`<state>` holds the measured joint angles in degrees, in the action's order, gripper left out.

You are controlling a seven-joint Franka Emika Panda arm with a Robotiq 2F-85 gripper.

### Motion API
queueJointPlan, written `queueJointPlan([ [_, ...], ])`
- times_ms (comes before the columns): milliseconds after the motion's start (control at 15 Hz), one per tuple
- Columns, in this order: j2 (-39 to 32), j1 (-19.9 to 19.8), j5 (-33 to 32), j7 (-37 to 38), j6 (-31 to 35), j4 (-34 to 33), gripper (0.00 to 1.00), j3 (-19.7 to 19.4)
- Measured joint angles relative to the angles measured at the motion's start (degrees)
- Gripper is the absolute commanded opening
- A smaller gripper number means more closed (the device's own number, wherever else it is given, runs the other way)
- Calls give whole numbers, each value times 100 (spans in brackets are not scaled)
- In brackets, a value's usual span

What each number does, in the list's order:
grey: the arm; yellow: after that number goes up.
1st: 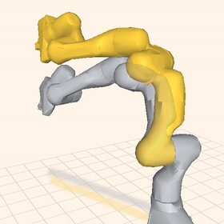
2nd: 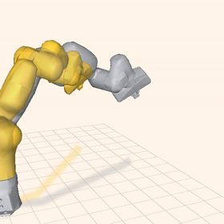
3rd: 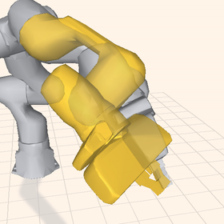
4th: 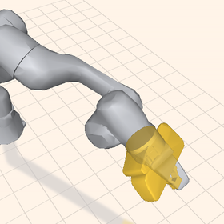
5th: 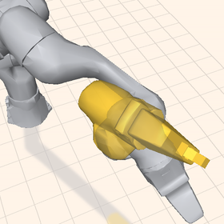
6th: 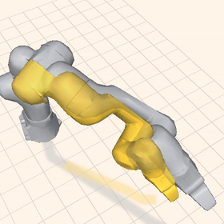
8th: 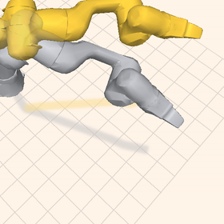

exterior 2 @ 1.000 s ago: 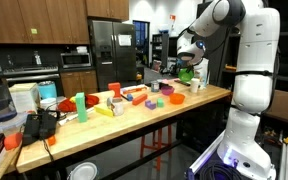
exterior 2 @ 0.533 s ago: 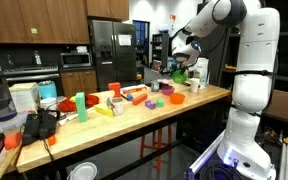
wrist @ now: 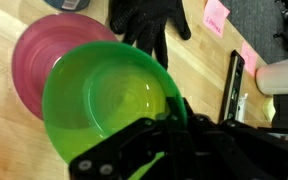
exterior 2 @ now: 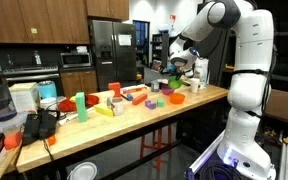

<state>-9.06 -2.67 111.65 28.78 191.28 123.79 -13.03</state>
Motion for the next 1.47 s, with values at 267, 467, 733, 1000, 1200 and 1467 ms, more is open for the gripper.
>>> queueJointPlan([
  [267,-168,-191,0,3,-256,-6,1,172],
  [467,-231,-267,-25,45,-333,-9,1,236],
  [733,-296,-355,-214,334,-518,-9,1,351],
  [1000,-459,-400,-750,899,-850,-14,1,508],
  [1200,-524,-401,-1304,1472,-1019,-39,1,547],
  [1467,-577,-402,-2029,2191,-1128,-37,1,527],
])
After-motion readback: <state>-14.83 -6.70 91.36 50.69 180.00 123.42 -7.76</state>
